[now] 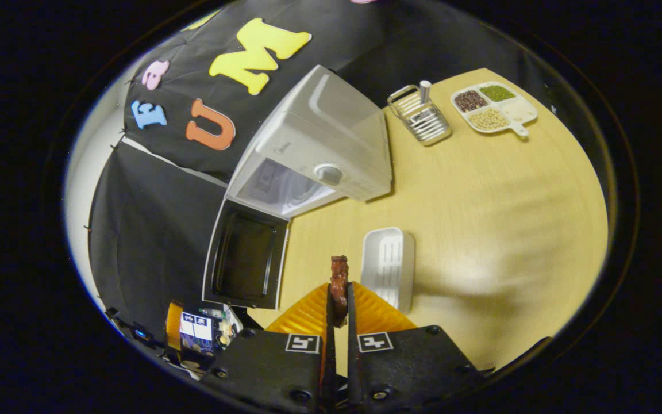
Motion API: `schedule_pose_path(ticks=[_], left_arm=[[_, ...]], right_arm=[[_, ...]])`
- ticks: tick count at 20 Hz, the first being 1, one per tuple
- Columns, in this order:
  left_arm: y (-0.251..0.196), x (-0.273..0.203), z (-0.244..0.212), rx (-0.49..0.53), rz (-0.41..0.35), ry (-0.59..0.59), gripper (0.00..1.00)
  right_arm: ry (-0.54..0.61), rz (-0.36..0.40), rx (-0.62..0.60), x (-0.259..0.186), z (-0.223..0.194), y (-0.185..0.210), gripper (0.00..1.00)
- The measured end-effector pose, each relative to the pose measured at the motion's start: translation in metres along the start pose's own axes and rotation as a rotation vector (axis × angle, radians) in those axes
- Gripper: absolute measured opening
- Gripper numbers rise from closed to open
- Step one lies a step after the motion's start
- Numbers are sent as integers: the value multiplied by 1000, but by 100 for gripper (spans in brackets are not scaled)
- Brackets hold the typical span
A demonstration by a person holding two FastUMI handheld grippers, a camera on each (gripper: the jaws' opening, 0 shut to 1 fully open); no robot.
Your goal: Open the microwave oven with the left hand, put the food in, and close the microwave oven.
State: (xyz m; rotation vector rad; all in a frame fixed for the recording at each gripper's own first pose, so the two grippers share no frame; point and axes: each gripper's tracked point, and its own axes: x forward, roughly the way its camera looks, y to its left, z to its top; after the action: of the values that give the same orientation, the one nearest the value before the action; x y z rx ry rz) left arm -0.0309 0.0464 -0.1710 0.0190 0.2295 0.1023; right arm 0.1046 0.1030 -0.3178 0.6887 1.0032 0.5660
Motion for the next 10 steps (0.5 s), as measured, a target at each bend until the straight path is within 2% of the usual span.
schedule_pose_path(ticks=[4,10], left_arm=[[19,-4,-3,20,-62,7,95],[55,-17,-3,40,-121,-18,95]], right_arm=[[-172,81,87,29,2,70,11],[-492,108,223,116,18,124,11]])
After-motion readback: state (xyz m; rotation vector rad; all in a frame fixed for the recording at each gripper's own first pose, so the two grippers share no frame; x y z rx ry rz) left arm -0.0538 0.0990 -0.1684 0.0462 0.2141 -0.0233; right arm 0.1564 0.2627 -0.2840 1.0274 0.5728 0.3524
